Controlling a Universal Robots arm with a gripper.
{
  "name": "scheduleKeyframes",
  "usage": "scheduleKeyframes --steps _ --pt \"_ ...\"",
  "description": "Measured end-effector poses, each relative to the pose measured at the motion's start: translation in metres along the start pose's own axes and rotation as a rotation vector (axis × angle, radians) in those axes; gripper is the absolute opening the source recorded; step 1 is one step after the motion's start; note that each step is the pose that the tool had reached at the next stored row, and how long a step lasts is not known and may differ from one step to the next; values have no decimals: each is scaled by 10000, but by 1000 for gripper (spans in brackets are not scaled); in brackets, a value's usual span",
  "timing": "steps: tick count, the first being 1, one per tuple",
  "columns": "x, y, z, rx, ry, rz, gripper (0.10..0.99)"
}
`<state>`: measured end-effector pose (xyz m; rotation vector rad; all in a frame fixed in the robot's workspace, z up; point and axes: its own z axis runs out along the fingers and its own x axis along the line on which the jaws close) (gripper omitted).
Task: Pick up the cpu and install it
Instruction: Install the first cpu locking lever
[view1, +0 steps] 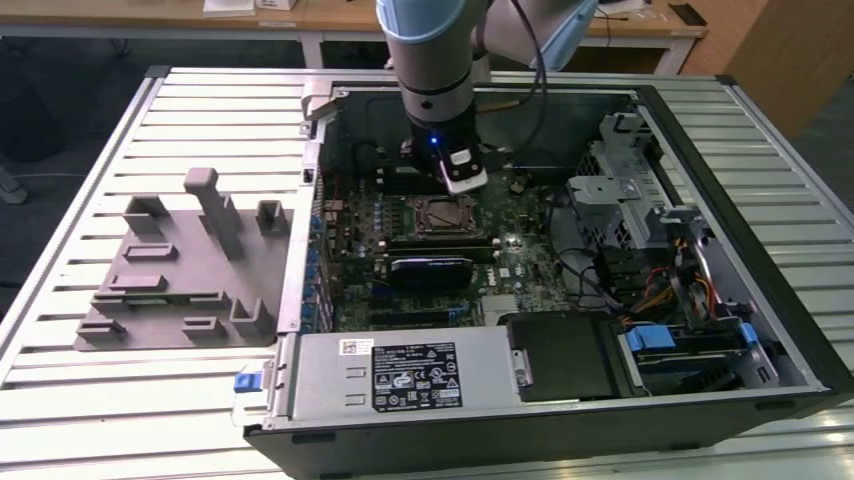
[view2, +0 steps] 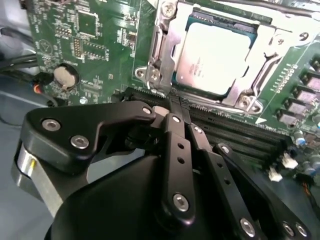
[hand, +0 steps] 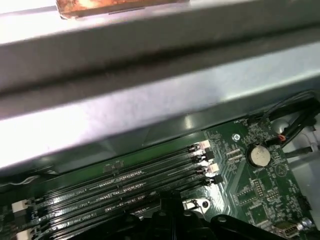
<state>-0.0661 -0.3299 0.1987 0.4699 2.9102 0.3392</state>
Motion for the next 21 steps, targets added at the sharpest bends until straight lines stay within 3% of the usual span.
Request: scheduleKeyframes --steps 10,17,19,21 --pt "-32 59 -228 1 0 0 106" --pt "-34 64 -245 13 -3 -3 106" --pt "-37 65 -244 111 3 -16 106" --pt "-44 66 -239 308 54 -30 106"
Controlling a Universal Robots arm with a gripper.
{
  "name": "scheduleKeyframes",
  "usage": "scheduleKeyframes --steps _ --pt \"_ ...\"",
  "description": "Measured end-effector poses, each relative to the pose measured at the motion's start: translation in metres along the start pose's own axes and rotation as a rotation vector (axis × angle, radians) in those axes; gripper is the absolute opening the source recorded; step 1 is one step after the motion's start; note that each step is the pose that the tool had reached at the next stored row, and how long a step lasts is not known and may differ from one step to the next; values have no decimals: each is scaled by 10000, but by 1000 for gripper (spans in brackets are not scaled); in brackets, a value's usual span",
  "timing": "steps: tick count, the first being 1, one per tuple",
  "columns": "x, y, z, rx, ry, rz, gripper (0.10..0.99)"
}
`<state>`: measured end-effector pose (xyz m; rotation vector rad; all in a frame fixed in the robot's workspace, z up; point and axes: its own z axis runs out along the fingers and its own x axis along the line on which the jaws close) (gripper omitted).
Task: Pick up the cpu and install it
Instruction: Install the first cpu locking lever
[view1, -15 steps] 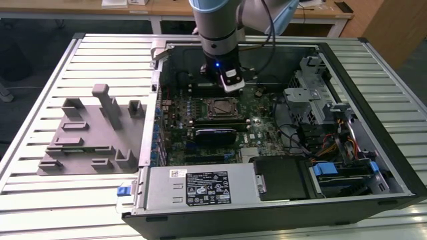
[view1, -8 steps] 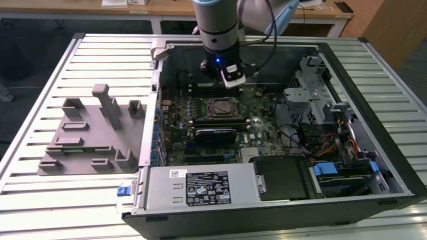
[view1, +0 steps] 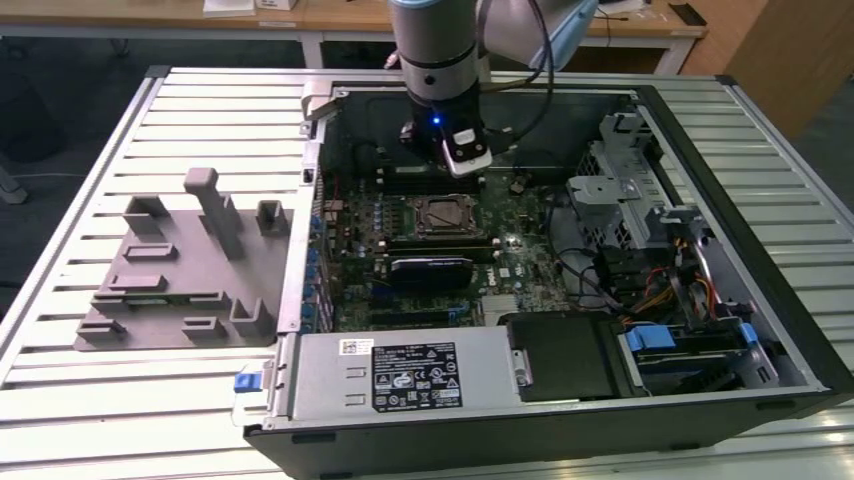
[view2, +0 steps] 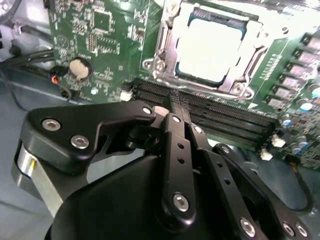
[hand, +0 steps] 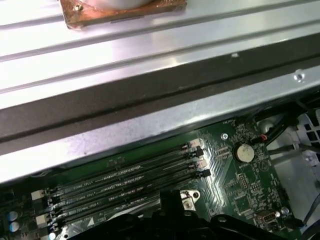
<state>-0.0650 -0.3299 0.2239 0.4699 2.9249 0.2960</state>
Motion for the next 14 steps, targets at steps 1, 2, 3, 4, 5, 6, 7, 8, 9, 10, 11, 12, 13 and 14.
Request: scheduleKeyframes --steps 1,2,3,4,5,6,7,8,9,10,11,12,13,14 --pt "-5 1 2 103 23 -8 106" --pt "-10 3 4 201 48 -16 106" --pt "-15 5 6 301 80 -22 106" --pt "-23 7 8 402 121 -26 106" --pt "-30 9 9 502 169 -29 106" --pt "-39 12 11 608 225 -31 106" --pt "-47 14 13 716 283 -34 106" --pt "-55 17 15 826 344 -35 106" --pt "-63 19 16 943 405 -37 106" --pt "-70 22 18 1065 466 -39 106" --pt "-78 24 19 1202 532 -43 106" --pt "-85 26 21 1327 589 -48 106" --pt "-92 28 22 1457 645 -52 106" --pt "-99 31 24 1581 698 -57 106"
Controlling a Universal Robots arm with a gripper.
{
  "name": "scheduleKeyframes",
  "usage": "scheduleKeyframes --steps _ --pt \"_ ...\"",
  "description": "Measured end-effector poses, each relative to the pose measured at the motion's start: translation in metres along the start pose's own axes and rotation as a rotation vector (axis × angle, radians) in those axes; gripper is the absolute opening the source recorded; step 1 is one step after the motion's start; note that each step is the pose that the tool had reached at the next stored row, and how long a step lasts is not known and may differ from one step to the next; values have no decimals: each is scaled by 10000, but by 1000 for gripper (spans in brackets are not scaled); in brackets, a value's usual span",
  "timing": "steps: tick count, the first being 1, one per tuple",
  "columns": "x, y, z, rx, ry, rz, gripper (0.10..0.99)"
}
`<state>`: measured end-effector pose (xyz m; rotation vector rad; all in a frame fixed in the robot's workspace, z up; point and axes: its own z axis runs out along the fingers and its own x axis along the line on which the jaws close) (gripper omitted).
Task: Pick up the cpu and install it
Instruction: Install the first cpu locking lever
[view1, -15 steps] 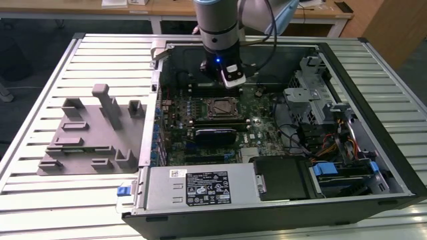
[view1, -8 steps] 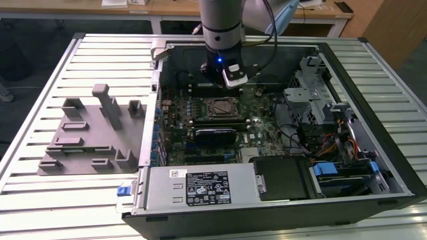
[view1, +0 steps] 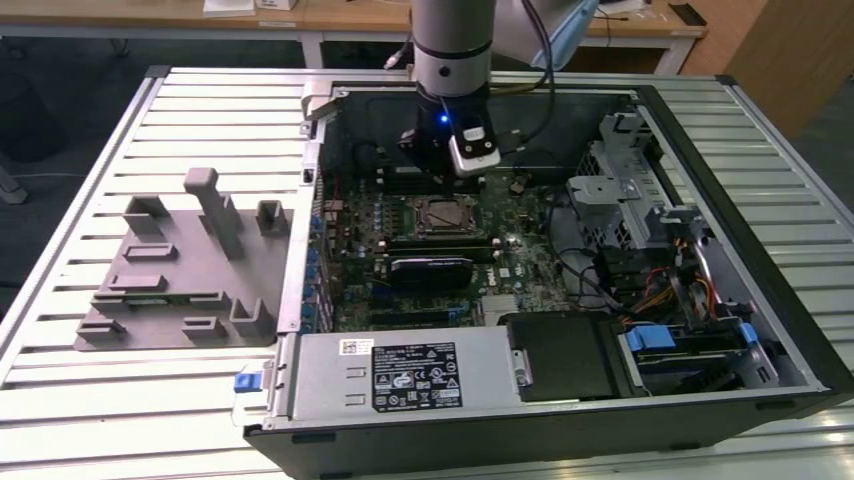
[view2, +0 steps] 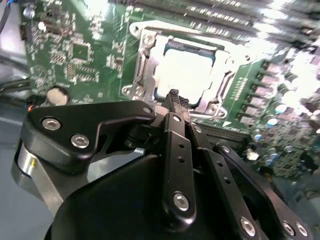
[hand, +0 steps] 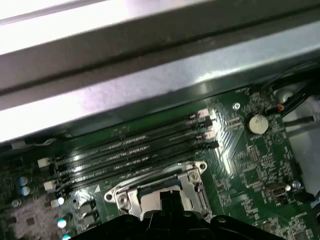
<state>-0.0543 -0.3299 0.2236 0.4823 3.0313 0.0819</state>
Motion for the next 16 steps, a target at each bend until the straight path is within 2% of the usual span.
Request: scheduleKeyframes --steps 5,7,16 --pt "-34 11 3 608 288 -19 106" --pt "-39 12 5 732 368 -23 106" --pt "-44 -2 3 736 371 -31 106"
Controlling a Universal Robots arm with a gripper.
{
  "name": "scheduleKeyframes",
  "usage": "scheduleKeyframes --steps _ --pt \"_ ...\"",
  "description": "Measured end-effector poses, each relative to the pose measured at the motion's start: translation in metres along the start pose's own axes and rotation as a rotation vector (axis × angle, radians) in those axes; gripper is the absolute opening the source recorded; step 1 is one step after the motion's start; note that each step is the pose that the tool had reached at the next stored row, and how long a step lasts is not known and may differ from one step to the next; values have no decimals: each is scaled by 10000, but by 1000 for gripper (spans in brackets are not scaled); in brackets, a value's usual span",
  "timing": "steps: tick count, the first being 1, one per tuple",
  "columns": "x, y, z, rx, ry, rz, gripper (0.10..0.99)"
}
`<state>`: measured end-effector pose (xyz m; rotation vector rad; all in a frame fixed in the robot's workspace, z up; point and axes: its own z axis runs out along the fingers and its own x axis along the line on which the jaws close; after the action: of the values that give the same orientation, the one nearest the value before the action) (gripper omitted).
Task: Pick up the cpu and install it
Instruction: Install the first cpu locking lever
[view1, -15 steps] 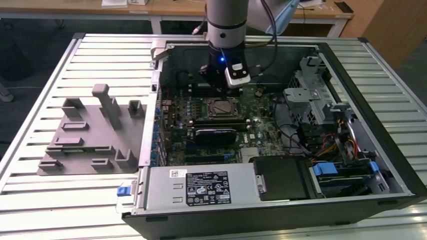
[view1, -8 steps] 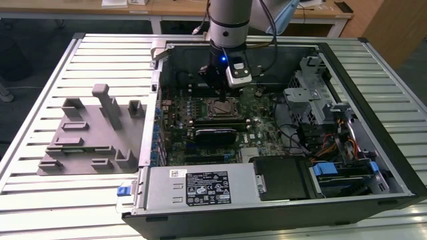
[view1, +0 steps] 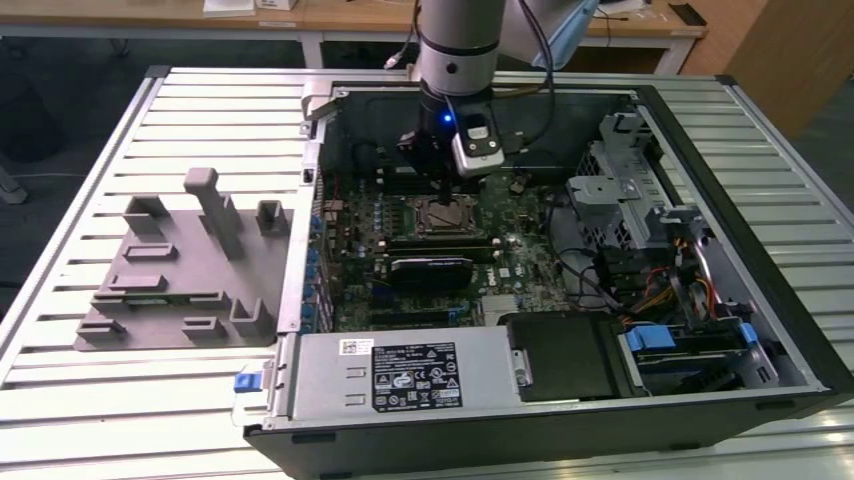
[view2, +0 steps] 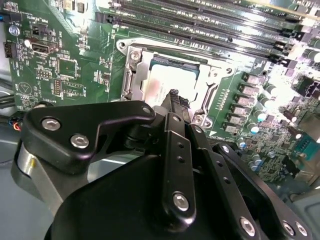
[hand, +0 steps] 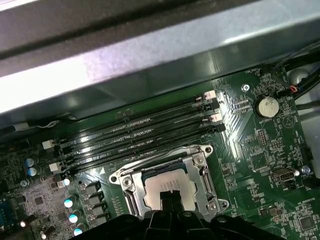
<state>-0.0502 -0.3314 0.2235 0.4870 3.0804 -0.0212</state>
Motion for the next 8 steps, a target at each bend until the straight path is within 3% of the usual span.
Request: scheduleKeyframes --steps 8 --pt "-26 -60 -7 1 2 -32 106"
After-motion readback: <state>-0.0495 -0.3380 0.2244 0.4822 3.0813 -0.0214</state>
